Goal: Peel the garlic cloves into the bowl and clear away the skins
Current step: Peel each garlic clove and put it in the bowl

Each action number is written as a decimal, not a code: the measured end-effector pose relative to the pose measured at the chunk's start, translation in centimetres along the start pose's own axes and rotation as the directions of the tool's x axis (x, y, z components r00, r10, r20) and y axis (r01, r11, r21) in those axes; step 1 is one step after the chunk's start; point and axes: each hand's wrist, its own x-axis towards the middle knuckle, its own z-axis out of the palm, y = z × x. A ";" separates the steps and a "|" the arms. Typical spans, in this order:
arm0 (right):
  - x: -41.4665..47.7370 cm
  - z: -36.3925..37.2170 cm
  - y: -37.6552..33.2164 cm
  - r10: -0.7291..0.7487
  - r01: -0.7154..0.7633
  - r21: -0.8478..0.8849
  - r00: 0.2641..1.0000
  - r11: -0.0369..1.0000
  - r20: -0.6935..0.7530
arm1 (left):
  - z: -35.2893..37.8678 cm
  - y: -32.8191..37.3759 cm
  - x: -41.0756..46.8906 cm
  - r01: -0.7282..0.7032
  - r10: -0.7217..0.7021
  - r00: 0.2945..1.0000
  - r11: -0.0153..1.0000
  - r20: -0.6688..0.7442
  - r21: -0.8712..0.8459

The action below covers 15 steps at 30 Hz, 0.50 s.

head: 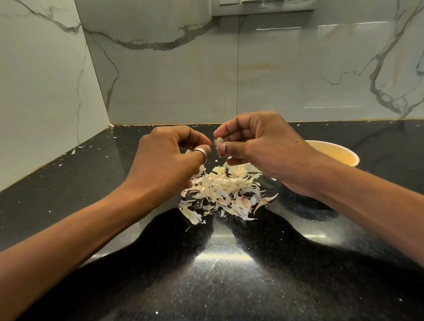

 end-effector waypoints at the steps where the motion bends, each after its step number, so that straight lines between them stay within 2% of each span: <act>1: 0.0 0.0 0.0 0.001 -0.001 -0.004 1.000 1.000 0.000 | 0.0 0.0 0.0 -0.015 0.015 1.000 1.000 -0.004 0.011; 9: 0.2 0.2 0.4 -0.047 0.048 -0.105 0.999 0.993 0.016 | 0.0 0.3 -0.2 -0.028 0.029 0.999 0.999 0.021 -0.031; 15: 0.4 0.3 0.8 -0.134 0.134 -0.196 0.991 0.971 0.015 | 0.3 0.2 -0.2 0.028 -0.024 0.998 0.996 0.050 -0.082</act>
